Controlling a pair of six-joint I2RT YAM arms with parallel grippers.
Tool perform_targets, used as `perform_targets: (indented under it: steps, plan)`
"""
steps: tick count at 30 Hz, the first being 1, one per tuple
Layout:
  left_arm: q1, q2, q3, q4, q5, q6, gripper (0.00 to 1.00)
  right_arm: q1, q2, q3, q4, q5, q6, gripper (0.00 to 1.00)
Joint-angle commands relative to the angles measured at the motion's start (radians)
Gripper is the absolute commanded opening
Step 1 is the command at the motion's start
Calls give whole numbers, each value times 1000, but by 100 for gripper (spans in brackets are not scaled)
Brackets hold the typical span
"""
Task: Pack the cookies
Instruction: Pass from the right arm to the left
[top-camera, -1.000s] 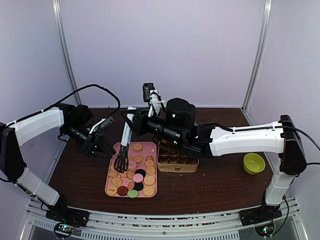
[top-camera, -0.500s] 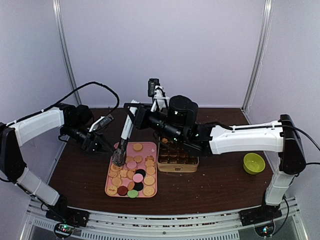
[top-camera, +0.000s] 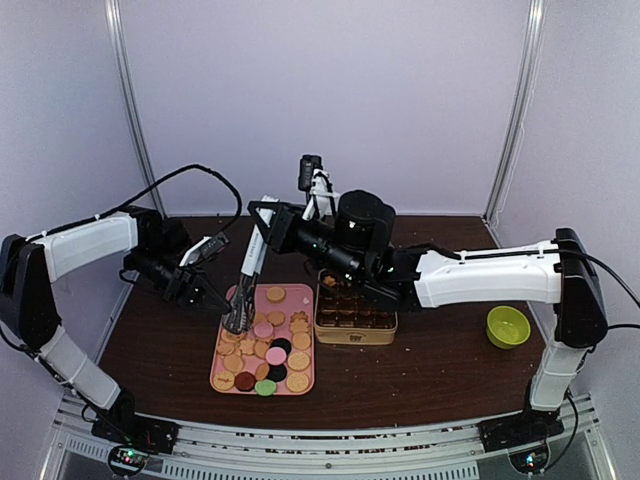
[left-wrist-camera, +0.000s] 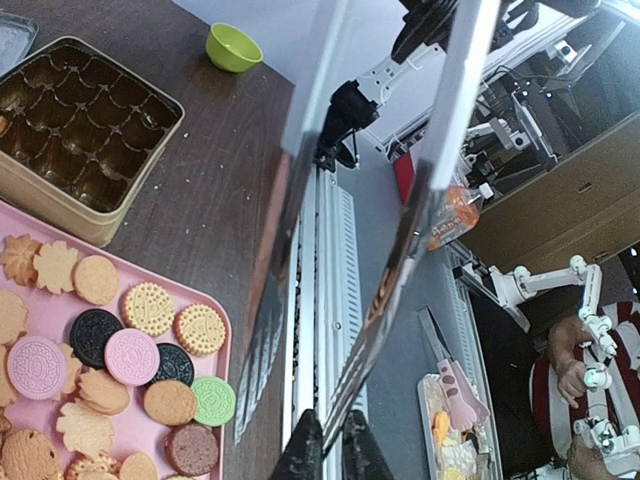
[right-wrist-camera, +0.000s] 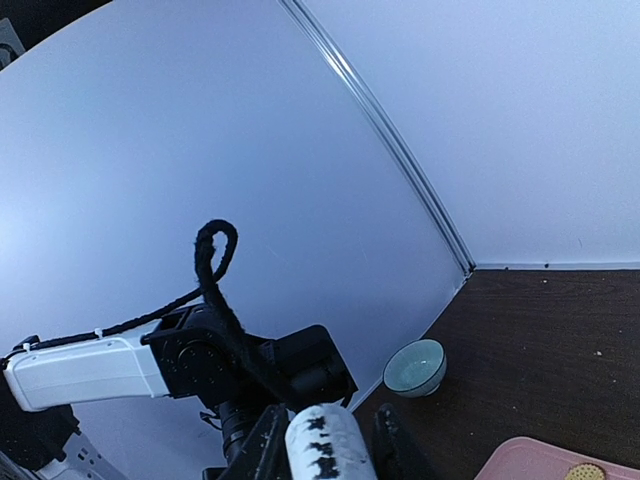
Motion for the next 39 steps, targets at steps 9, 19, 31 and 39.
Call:
perform_targets:
  steps: [9,19,31,39]
  plan:
    - [-21,6,45,-96,42,91,37,-5,19,52,76,-12,32,29]
    - [-25,12,59,-100,35,95,7,-6,12,39,88,-18,43,29]
    - [-24,-49,108,-102,-76,93,0,-154,-14,-101,274,-538,245,89]
    - [-24,-66,132,-110,-116,92,0,-205,-47,-98,16,-811,115,99]
